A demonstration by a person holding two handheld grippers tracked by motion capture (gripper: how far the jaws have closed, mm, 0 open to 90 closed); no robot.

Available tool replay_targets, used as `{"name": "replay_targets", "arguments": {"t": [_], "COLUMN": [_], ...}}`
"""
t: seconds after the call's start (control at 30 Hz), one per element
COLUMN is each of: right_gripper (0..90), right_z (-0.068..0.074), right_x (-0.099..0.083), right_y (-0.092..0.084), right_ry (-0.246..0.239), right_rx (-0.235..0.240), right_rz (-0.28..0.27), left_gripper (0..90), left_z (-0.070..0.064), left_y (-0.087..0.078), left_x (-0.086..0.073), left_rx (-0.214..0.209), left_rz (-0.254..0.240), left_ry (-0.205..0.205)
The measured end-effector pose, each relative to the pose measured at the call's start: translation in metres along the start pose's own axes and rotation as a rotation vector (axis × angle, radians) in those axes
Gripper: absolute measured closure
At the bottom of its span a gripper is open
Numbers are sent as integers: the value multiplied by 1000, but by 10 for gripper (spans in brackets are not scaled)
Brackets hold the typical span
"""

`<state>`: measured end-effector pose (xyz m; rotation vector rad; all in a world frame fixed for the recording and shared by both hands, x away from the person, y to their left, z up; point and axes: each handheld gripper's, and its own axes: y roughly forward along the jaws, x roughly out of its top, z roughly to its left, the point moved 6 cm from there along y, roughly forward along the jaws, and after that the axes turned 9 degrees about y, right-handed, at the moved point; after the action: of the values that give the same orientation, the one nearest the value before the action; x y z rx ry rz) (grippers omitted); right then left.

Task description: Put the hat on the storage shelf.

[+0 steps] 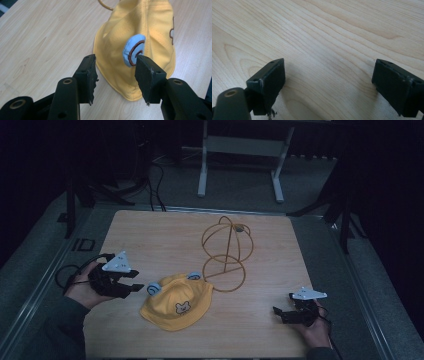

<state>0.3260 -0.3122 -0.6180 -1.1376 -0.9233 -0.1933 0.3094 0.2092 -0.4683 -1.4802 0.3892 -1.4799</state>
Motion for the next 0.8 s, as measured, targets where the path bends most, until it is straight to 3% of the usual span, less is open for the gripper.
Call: {"name": "replay_targets", "arguments": {"t": [0.3, 0.4, 0.8], "right_gripper": [114, 114, 114], "right_z": [0, 0, 0], "right_x": [0, 0, 0], "right_y": [0, 0, 0], "right_ry": [1, 1, 2], "right_rx": [0, 0, 0], "right_rz": [0, -1, -1], "left_gripper": [514, 514, 523], "left_z": [3, 6, 9], "left_y": [-2, -3, 3], "left_x": [14, 21, 32], "left_rx": [-17, -41, -82], "left_rz": [2, -5, 7], "left_ry": [41, 55, 68]}}
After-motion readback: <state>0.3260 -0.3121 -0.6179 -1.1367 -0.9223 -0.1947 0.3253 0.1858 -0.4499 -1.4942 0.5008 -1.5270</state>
